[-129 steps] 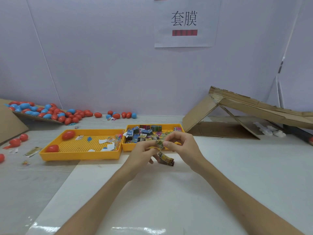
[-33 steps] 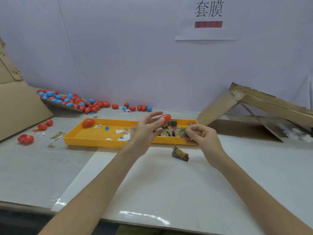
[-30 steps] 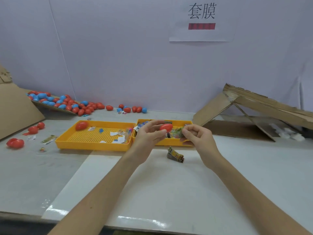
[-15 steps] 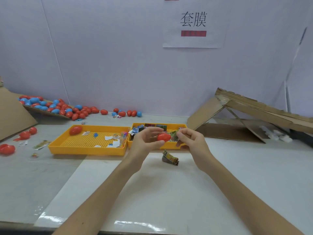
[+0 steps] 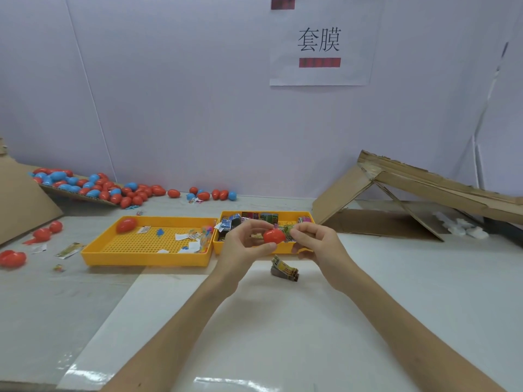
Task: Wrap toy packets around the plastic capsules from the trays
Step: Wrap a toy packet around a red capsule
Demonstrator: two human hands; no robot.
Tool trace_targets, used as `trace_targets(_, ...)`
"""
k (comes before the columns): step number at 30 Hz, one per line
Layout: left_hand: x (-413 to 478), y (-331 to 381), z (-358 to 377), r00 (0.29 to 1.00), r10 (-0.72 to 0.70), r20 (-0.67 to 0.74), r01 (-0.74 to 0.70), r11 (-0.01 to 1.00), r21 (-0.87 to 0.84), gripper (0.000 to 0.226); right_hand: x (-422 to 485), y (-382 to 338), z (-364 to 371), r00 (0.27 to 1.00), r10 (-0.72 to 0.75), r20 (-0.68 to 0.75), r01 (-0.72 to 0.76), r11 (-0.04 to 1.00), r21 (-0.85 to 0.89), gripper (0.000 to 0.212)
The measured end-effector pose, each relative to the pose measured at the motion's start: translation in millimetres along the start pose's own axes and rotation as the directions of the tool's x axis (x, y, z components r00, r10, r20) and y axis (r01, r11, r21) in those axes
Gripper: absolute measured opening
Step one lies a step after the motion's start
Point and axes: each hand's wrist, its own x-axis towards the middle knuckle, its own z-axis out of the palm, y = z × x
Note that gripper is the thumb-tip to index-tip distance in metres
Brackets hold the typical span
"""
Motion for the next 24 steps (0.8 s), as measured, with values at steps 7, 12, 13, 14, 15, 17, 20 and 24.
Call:
trace_targets(7, -2.2, -0.2, 4.0, 1.0, 0.017, 0.024, -0.019, 0.993, 0.113, 0.04, -0.3, 4.6, 3.3, 0.995, -0.092, -0.034, 0.084, 0.978, -0.192, 0.008)
trace_targets(12, -4.0, -1.0, 5.2, 0.995, 0.075, 0.069, -0.09, 0.963, 0.255, 0.041, -1.7, 4.5, 4.1, 0.995, -0.098, -0.008, 0.093, 0.963, -0.253, 0.013)
trace_targets(13, -4.3, -0.8, 5.4, 0.994, 0.084, 0.073, -0.101, 0.959, 0.266, 0.04, -2.0, 4.3, 4.2, 0.995, -0.1, -0.007, 0.095, 0.961, -0.26, 0.015)
trace_targets(14, -4.3, -0.6, 5.5, 0.993, 0.09, 0.073, -0.106, 0.957, 0.271, 0.04, -2.4, 4.2, 4.2, 0.995, -0.104, -0.009, 0.098, 0.96, -0.264, 0.017)
trace_targets(15, -4.2, -0.5, 5.4, 0.993, 0.095, 0.07, -0.111, 0.955, 0.276, 0.04, -2.5, 4.0, 4.3, 0.994, -0.11, -0.013, 0.102, 0.959, -0.264, 0.018)
trace_targets(17, -3.7, -0.3, 5.8, 0.992, 0.109, 0.064, -0.123, 0.949, 0.29, 0.04, -2.7, 3.6, 4.4, 0.993, -0.119, -0.026, 0.109, 0.962, -0.25, 0.018)
trace_targets(20, -3.6, -0.7, 7.0, 0.991, 0.119, 0.062, -0.132, 0.95, 0.284, 0.04, -2.6, 3.2, 4.4, 0.989, -0.137, -0.051, 0.125, 0.973, -0.193, 0.014)
trace_targets(24, -3.9, -0.6, 7.4, 0.99, 0.13, 0.054, -0.14, 0.953, 0.268, 0.04, -3.2, 1.5, 3.2, 0.972, -0.216, -0.094, 0.197, 0.963, -0.182, 0.011)
